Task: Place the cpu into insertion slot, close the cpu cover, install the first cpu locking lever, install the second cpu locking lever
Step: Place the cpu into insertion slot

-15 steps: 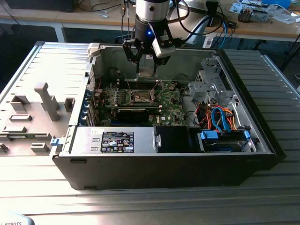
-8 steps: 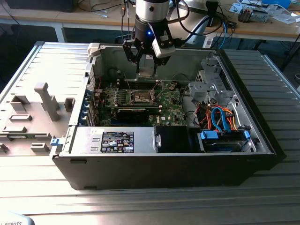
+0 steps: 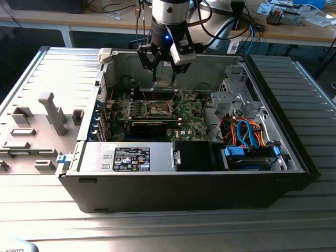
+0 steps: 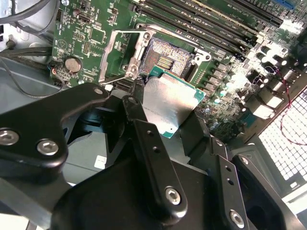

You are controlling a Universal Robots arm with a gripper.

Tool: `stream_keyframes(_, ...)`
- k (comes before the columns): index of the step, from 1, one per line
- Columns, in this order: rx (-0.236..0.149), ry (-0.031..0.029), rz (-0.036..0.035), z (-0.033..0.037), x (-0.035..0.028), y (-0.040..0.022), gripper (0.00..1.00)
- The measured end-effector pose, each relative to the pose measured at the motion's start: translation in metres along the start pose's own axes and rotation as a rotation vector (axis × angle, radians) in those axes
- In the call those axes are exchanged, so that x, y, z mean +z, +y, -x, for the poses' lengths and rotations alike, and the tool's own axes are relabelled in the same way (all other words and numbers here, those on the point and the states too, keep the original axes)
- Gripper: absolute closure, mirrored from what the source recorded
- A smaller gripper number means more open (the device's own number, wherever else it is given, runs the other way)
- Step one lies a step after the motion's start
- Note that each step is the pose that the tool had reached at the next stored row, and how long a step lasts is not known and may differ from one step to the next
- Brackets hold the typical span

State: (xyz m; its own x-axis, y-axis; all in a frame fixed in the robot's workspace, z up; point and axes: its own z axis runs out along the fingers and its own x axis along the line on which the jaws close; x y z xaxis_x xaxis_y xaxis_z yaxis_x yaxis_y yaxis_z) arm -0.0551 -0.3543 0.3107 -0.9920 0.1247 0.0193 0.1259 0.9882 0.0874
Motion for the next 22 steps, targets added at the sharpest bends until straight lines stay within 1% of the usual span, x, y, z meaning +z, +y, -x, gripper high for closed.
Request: stream_keyframes(22,0.025,-0.0022,0.0004,0.0,0.0007,-0.0001,0.46)
